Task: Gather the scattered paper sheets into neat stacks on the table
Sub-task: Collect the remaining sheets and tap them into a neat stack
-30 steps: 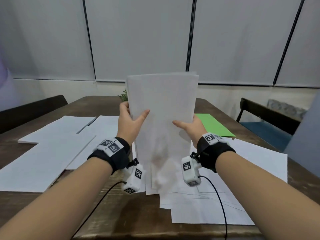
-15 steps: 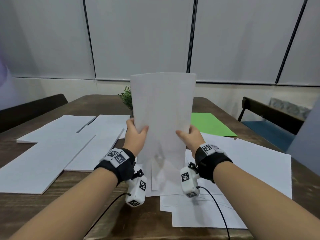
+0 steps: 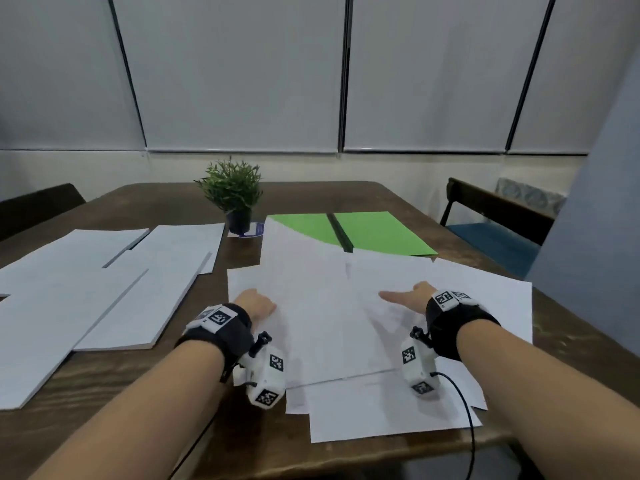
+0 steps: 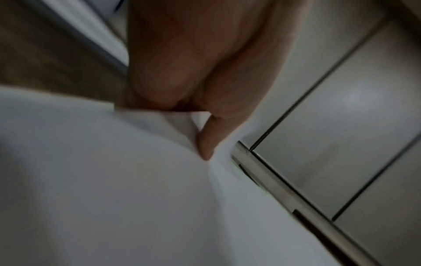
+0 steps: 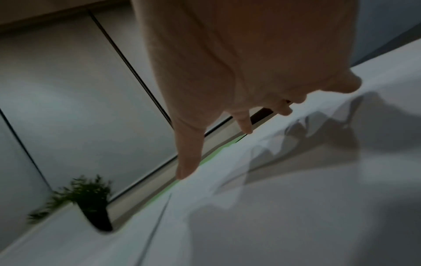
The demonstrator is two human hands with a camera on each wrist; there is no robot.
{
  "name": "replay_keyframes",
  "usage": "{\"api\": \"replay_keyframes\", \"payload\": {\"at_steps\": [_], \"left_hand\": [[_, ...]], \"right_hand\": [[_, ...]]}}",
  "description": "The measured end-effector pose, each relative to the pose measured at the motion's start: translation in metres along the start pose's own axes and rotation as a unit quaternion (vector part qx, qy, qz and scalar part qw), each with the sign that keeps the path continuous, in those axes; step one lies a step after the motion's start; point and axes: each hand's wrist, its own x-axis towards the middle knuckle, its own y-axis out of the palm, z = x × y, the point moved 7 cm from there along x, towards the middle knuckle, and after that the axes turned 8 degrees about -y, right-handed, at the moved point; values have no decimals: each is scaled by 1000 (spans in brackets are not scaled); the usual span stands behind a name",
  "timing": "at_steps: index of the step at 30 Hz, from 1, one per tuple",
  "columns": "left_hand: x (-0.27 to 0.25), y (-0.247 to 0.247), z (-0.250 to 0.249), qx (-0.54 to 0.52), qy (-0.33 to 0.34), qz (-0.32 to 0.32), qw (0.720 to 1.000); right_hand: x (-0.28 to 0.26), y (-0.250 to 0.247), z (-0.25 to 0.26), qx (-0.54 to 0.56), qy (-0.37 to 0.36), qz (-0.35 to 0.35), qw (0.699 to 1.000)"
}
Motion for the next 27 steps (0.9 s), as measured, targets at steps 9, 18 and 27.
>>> {"api": "replay_keyframes", "payload": {"at_steps": [9, 18, 27], "left_hand": [[3, 2, -17, 425, 48, -45, 903], [-4, 3, -18, 530, 43, -31, 847], [-3, 4, -18, 556, 42, -23, 830]], "right_hand": [[-6, 4, -23, -170, -3, 54, 984], [-4, -5, -25, -203, 52, 21, 978], [7, -24, -28, -173, 55, 21, 983]]}}
